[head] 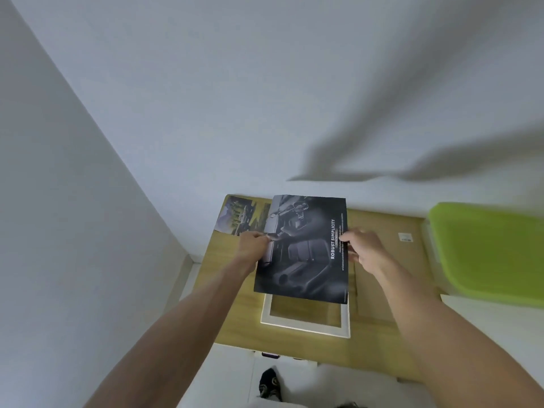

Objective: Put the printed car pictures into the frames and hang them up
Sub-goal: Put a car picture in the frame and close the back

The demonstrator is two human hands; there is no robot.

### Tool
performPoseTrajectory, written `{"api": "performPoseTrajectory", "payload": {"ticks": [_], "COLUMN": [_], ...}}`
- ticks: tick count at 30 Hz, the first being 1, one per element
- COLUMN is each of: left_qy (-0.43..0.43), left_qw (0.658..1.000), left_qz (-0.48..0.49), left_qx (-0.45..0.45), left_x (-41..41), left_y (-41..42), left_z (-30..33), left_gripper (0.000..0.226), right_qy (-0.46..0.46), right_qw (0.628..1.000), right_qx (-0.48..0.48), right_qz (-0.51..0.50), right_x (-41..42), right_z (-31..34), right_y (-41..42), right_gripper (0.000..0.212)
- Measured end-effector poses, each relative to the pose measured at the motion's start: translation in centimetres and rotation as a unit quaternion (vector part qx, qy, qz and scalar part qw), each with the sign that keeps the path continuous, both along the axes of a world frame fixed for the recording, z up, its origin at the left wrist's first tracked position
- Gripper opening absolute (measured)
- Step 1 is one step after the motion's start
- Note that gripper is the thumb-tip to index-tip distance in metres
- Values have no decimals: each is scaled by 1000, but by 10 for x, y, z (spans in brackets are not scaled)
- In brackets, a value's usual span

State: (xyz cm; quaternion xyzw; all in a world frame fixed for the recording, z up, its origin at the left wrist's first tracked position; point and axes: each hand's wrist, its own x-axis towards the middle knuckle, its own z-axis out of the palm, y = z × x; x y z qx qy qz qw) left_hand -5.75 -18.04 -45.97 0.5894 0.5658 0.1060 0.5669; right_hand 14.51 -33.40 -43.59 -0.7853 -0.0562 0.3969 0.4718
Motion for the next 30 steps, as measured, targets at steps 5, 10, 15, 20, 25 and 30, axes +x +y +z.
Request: {"api": "performPoseTrajectory", "payload": {"ticks": [5,10,15,20,25,30], "left_qy": [67,150,166,176,195,205], "left_qw": [996,977,968,955,935,914], "left_qz": [-54,-115,-153,-190,-226,-273], "left_qx": [25,97,113,145,189,220], "left_x": [5,-3,-12,-8,-2,2], "left_y": [-7,-21,-25,-24,-29,-35], "left_z": [-26,-47,-64,-67,-69,-74], "left_gripper": [14,23,44,34,26,34], "right_qy": [-86,-153,-219,-254,-271,-282], "right_qw": [990,966,939,914,893,887], "right_qx": [-108,-185,-216,-256,-272,-273], "right_qz": [33,99,155,186,233,243], "right_x": [-5,-15,-24,-25,-22,-19], "right_z": [-41,-77,-95,-99,-101,-106], "right_y": [-22,-35,-36,-37,-38,-39], "right_gripper": [32,46,49,53,55,55]}}
